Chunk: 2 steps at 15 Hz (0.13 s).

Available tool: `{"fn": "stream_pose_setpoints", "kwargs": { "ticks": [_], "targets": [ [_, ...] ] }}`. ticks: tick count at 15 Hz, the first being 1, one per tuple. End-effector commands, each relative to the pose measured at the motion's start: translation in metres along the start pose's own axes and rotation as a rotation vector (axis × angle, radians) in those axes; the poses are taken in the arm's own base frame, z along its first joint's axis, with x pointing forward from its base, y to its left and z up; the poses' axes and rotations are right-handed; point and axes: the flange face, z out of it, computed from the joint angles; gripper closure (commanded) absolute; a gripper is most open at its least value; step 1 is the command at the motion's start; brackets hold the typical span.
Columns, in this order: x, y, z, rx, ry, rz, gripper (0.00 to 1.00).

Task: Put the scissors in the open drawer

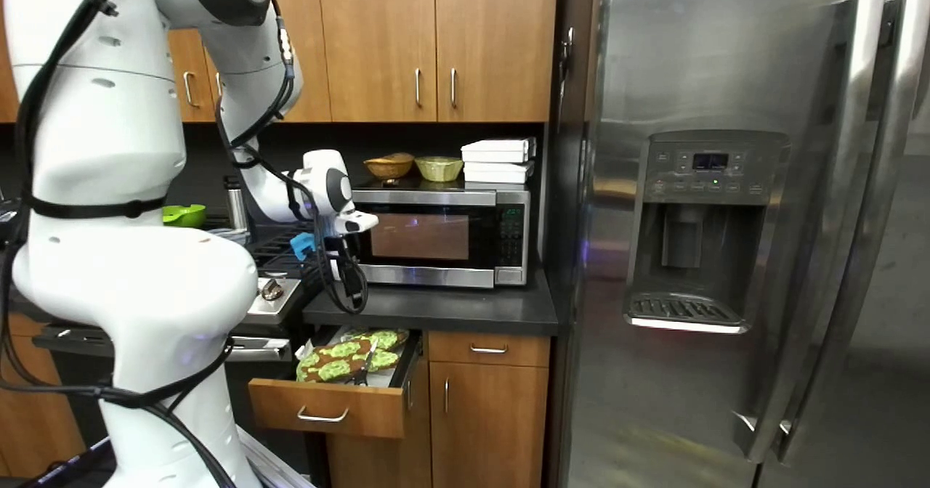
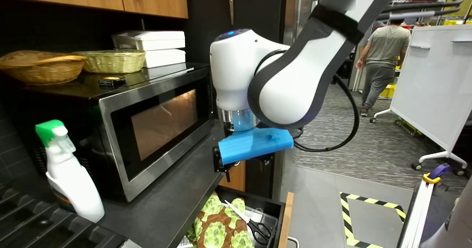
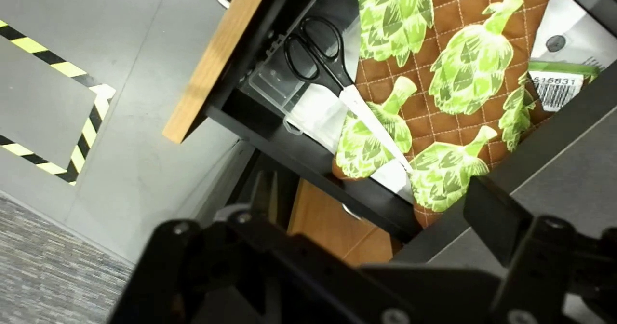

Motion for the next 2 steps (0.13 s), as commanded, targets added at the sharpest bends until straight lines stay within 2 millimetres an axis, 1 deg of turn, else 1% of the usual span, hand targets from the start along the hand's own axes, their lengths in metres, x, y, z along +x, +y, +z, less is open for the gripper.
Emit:
{"fn": "stream_pose_setpoints", "kwargs": {
  "ticks": [1, 2],
  "targets": [
    [0.0012, 0.0021, -0.0057, -0.005, 0.001, 0.004, 0.0],
    [0.0015, 0.0035, -0.0092, -0.006, 0.002, 0.007, 0.0]
  ]
}}
